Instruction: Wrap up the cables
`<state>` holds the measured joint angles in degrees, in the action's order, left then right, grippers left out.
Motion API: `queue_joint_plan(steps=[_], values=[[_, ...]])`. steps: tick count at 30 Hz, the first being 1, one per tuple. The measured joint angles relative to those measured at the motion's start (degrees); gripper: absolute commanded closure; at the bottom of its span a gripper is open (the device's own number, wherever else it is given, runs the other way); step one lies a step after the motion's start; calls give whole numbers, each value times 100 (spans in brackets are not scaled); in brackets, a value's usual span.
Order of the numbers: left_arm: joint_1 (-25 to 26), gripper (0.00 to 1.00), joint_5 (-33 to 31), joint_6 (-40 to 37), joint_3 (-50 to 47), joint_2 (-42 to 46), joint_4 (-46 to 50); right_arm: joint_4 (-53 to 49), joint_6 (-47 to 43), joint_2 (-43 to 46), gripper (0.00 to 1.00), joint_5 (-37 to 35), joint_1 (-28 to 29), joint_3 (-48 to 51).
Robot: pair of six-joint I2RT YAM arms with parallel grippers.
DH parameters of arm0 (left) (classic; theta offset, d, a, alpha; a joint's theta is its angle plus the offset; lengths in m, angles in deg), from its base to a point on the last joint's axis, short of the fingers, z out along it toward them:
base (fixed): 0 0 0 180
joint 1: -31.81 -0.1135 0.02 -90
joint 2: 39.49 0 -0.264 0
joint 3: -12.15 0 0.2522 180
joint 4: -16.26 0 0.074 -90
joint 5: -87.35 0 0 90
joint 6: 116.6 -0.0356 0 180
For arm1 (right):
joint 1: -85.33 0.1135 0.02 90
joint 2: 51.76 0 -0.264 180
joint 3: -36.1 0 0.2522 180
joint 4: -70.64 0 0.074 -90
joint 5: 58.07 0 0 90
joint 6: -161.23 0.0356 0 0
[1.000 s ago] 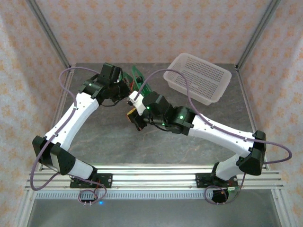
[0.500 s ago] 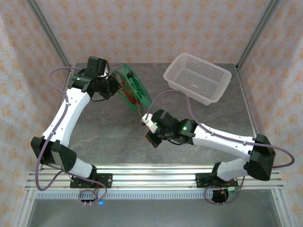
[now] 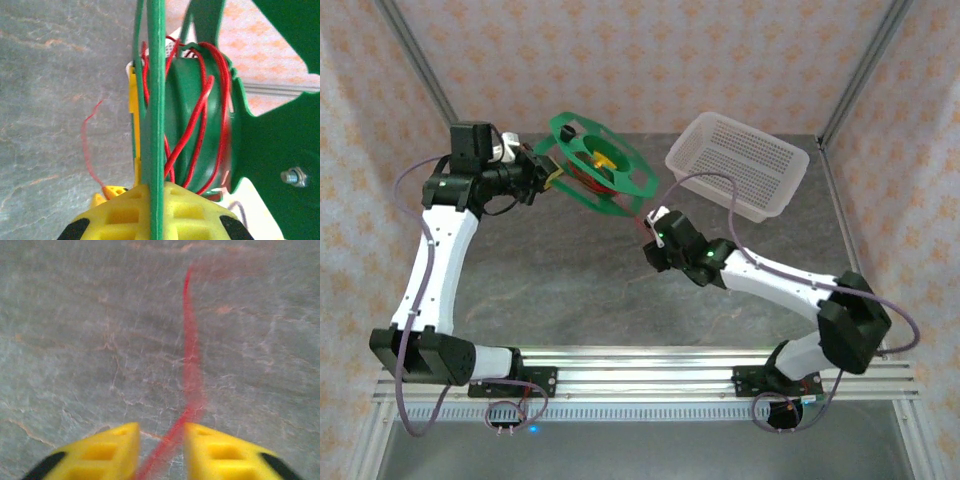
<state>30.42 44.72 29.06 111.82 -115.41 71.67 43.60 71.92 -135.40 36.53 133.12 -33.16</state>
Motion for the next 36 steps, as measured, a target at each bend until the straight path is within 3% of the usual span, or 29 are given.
queue_joint_plan(steps=[6, 14, 15, 16, 18, 25, 32, 36], values=[[-85, 100, -170, -293, -7, 79, -153, -201, -46, -72, 47, 616, 105, -24], [-7, 100, -579, -887, -4, 81, -136, -2, 302, 1084, 20, 1499, 129, 70], [24, 100, -621, -933, -4, 81, -138, 57, 372, 1268, 14, 1609, 129, 138], [50, 100, -662, -979, -4, 81, -138, 116, 426, 1429, 0, 1674, 129, 212], [83, 100, -702, -1075, -9, 96, -144, 120, 531, 1690, 0, 1620, 129, 339], [271, 100, -739, -1150, -122, 382, -490, -627, 949, 1445, 1, -57, -227, 168], [664, 100, -741, -1373, -223, 632, -857, -964, 1462, 745, 0, -391, -319, -326], [704, 100, -782, -1460, -361, 815, -986, -828, 2063, 721, 0, -219, -597, -387]])
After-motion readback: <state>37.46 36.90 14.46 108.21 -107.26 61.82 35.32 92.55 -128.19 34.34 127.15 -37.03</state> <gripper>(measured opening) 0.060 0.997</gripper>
